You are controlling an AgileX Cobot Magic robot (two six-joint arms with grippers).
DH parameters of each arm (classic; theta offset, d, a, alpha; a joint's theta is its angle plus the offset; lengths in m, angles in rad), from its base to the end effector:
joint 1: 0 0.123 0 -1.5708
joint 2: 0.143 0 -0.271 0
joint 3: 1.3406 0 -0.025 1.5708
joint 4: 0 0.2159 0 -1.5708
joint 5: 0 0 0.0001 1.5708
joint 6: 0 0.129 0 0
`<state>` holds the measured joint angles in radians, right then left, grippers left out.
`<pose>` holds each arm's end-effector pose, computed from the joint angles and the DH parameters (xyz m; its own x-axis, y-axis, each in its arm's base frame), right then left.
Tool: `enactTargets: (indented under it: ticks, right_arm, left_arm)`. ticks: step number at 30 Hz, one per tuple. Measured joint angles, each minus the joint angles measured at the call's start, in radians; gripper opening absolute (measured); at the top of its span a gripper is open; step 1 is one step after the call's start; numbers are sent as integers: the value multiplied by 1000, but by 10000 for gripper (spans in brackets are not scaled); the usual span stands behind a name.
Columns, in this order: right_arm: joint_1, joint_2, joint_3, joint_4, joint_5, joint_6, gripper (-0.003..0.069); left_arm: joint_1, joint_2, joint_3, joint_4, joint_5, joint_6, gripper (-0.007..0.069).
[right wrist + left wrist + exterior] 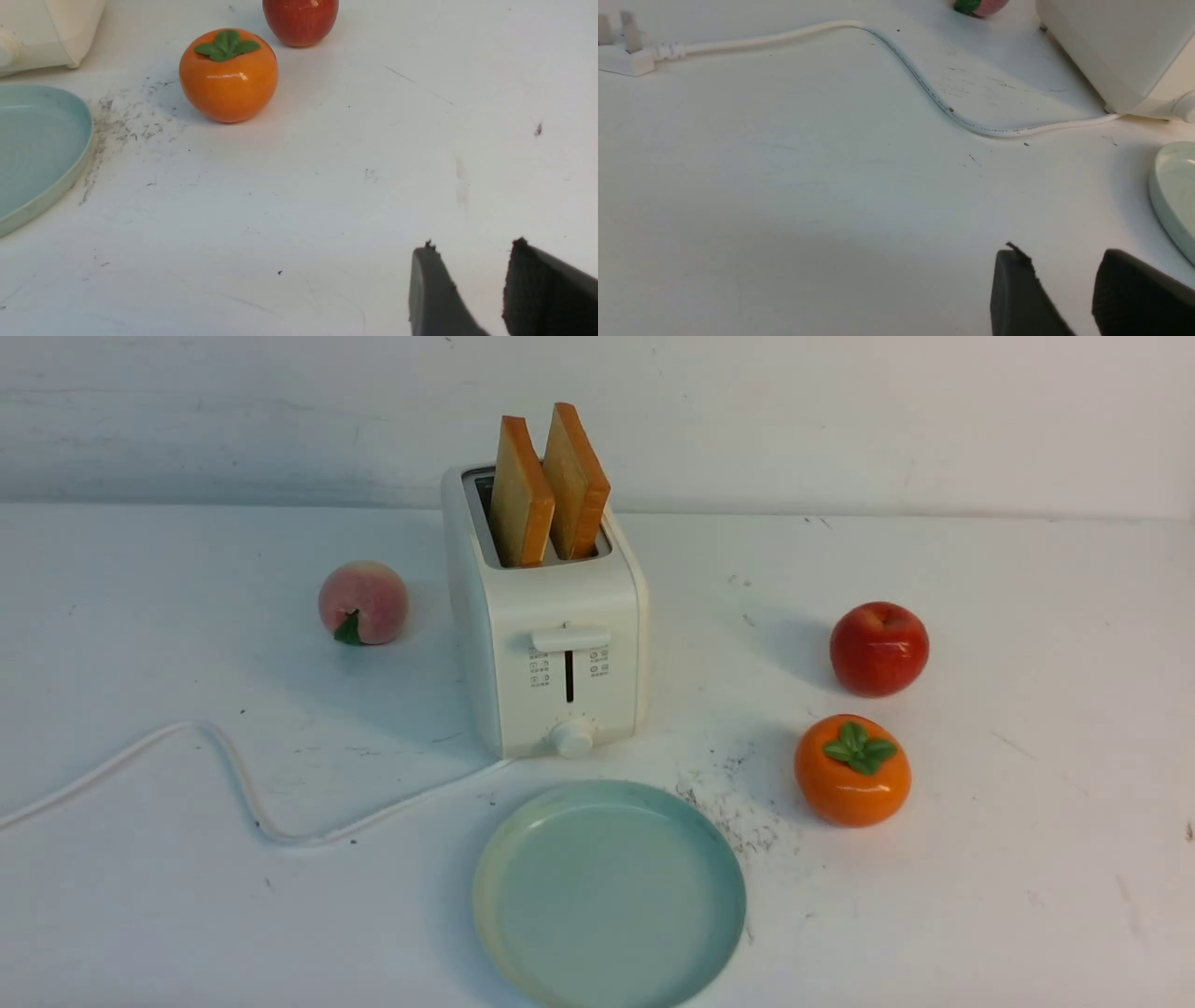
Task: Take toasted bread from bread machine on white table place on plate.
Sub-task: 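Grasp the toast slice in the toaster and pull it up out of the slot with the right gripper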
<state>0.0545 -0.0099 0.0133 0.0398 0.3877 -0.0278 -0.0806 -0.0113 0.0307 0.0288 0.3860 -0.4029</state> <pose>0.0673 0.0056 0.1633 -0.2991 -0.0073 -0.9542 -0.0661 0.9977 0.0131 0.0674 -0.0040 0.1577 -0.3157 -0.3431 -0.8847 -0.0492 0.9370 -0.3458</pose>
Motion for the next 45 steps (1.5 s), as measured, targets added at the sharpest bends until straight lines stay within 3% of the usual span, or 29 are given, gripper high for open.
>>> enactTargets:
  ticks: [33,37,39,40,42,44,45]
  right_arm:
    - [0,0,0,-4,0,0,240]
    - [0,0,0,-9,-4,5,240]
    - [0,0,5,74,-31,61,240]
    - [0,0,5,89,-31,71,240]
    - [0,0,11,324,-74,225,240]
    - [0,0,11,504,-110,334,240]
    - [0,0,11,520,-116,343,240]
  left_arm:
    - [0,0,0,-9,0,-1,241]
    - [0,0,0,-155,-44,-80,241]
    - [0,0,0,-329,-97,-186,241]
    - [0,0,0,-329,-97,-198,241]
    - [0,0,0,-599,-171,-343,241]
    - [0,0,0,-757,-215,-423,241]
    - [0,0,0,-789,-223,-429,241]
